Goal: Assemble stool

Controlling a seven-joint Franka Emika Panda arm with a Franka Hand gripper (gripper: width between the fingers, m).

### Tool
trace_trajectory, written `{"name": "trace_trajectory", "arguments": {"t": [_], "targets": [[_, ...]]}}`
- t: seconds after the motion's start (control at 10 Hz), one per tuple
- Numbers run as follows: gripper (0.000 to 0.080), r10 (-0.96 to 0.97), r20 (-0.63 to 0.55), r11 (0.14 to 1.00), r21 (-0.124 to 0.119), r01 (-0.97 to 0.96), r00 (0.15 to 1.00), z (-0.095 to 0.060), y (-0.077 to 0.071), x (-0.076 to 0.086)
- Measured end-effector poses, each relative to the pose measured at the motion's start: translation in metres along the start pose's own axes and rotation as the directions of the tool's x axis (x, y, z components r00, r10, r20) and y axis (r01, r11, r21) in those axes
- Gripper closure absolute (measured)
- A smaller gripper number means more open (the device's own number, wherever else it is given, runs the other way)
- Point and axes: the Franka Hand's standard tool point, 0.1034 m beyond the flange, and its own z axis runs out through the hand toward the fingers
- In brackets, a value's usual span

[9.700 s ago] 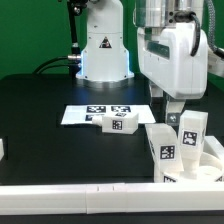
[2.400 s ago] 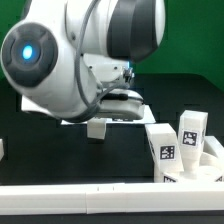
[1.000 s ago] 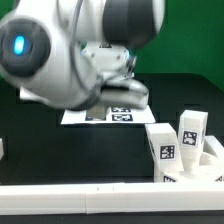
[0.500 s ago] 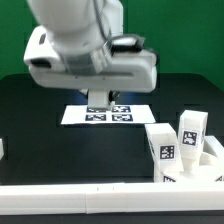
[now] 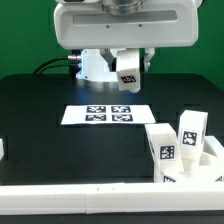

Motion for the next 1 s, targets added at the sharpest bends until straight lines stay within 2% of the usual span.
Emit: {"name": "trace_trajectory", "arguments": {"t": [0.1, 0.2, 0.4, 0.5, 0.6, 0.7, 0.9, 1.0], "targets": [[0.0479, -0.01, -0.045, 1.0, -0.007, 0.01, 0.999, -0.003, -0.003, 0.002], [0.0479, -0.071, -0.116, 0.996, -0.056, 0.065, 0.991, -0.016, -0.014, 0.012], [0.0479, -0.185, -0.225, 0.978, -0.133, 0.158, 0.957, -0.044, -0.044, 0.04], [0.0479, -0.175, -0.283, 0.981, -0.134, 0.141, 0.943, -0.048, -0.056, 0.049], [0.0479, -0.127, -0.373, 0.99, -0.101, 0.096, 0.919, -0.05, -0.064, 0.054], [0.0479, -0.145, -0.43, 0.989, -0.1, 0.113, 0.891, -0.048, -0.063, 0.053], [0.0479, -0.151, -0.462, 0.988, -0.1, 0.118, 0.874, -0.044, -0.066, 0.053], [0.0479, -0.22, -0.457, 0.973, -0.169, 0.159, 0.862, -0.037, -0.078, 0.053]]}}
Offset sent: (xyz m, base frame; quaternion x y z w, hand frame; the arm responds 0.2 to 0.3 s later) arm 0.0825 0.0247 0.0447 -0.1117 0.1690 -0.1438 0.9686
